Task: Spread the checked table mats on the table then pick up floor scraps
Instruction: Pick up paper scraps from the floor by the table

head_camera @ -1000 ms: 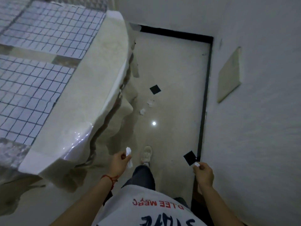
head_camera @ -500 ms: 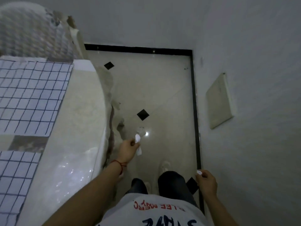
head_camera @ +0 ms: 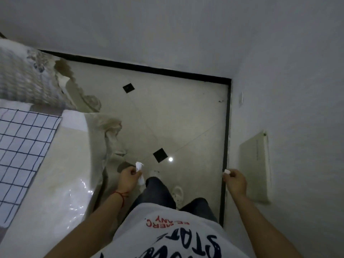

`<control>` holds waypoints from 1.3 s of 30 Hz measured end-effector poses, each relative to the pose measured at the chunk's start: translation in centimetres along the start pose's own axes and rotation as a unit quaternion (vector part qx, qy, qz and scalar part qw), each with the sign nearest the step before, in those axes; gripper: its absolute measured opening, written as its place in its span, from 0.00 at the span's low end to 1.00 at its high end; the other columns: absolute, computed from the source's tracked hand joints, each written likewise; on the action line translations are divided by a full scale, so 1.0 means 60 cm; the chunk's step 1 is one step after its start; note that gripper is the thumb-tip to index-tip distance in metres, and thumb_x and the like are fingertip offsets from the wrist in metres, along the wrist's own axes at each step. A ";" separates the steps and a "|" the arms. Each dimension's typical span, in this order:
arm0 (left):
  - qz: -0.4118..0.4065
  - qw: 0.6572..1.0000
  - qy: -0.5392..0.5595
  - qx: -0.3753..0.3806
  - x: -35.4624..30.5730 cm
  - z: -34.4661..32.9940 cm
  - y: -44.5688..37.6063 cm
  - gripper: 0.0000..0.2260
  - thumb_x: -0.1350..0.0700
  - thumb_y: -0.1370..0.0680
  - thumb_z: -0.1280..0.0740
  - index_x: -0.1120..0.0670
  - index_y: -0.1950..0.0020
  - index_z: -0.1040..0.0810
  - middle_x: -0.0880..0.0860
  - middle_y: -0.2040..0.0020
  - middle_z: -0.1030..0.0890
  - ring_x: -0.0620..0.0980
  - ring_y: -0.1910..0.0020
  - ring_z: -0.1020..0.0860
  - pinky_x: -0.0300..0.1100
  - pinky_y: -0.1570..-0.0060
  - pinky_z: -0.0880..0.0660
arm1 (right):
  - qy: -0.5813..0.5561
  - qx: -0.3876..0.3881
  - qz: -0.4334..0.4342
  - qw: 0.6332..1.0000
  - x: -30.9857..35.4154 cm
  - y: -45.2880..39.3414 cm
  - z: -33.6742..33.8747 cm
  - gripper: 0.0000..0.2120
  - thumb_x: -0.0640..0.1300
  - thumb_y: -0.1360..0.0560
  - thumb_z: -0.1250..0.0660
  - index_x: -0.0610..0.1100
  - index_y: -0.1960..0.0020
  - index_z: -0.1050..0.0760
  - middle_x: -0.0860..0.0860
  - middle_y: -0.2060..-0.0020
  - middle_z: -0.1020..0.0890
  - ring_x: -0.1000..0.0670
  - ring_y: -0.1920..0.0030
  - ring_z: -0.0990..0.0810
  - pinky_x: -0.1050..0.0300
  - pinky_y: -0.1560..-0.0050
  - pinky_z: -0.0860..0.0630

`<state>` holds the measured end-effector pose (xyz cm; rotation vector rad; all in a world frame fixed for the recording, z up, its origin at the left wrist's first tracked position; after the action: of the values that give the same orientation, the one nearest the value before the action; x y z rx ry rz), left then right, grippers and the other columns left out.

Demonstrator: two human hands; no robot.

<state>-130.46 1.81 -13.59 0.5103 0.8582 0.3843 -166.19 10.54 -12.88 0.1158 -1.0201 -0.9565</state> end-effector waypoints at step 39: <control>0.227 0.902 0.261 -0.257 -0.524 0.025 -0.589 0.11 0.59 0.25 0.34 0.63 0.66 0.27 0.60 0.66 0.24 0.54 0.64 0.24 0.52 0.56 0.23 | 0.159 0.258 0.156 0.940 0.856 -0.824 -0.250 0.02 0.37 0.26 0.35 0.41 0.57 0.24 0.43 0.62 0.21 0.45 0.58 0.23 0.61 0.62 0.30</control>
<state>-143.96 -43.52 -13.51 0.0982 1.0988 1.1833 -176.63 -61.53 -11.24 0.5132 -0.9313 -0.3472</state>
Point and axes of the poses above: each hand's wrist, its own y-axis away from the middle knuckle, its own z-axis out of the back of the hand, x = y × z, the point moved 2 cm from there along -y, towards the middle knuckle
